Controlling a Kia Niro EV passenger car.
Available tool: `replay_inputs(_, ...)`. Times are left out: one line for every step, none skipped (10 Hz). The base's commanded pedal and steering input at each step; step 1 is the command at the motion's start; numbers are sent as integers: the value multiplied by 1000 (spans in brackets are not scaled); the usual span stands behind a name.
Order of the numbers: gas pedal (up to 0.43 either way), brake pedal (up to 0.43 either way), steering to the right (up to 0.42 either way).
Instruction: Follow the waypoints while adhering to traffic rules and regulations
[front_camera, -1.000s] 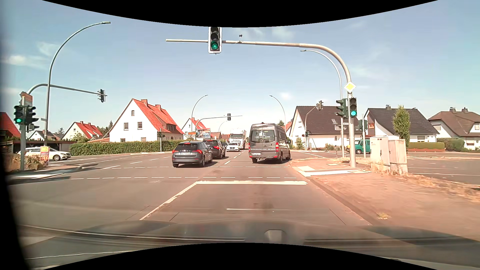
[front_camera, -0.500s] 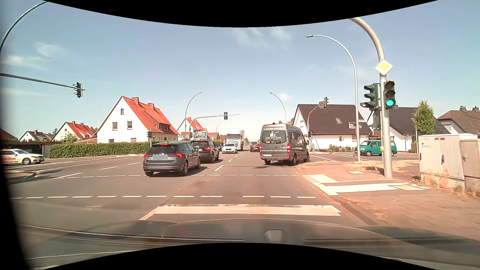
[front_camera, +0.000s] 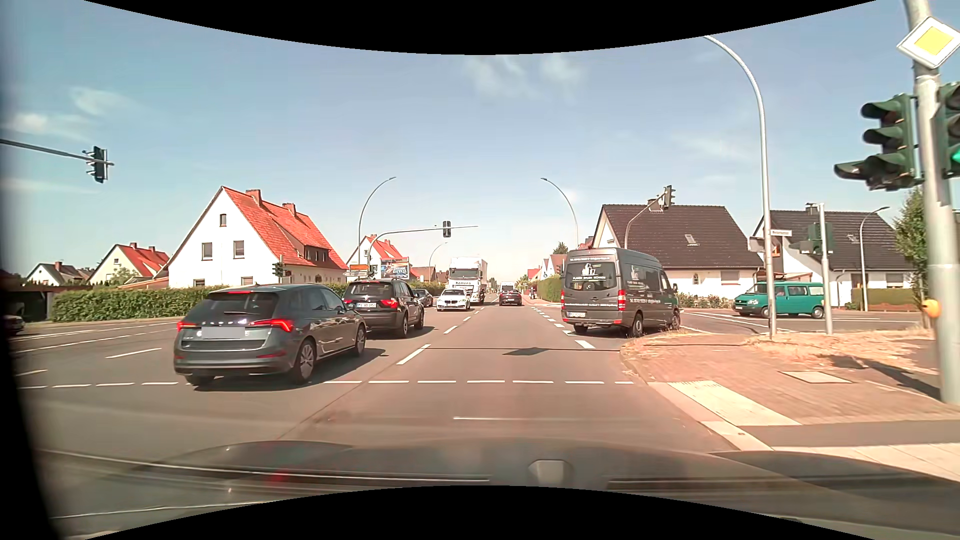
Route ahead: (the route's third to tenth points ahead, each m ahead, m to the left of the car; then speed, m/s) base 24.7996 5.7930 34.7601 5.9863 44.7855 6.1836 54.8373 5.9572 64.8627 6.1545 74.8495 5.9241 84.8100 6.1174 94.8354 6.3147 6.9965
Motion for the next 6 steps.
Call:
replay_inputs(287, 6, 0)
replay_inputs(287, 6, 0)
replay_inputs(287, 6, 0)
replay_inputs(287, 6, 0)
replay_inputs(287, 12, 0)
replay_inputs(280, 6, 0)
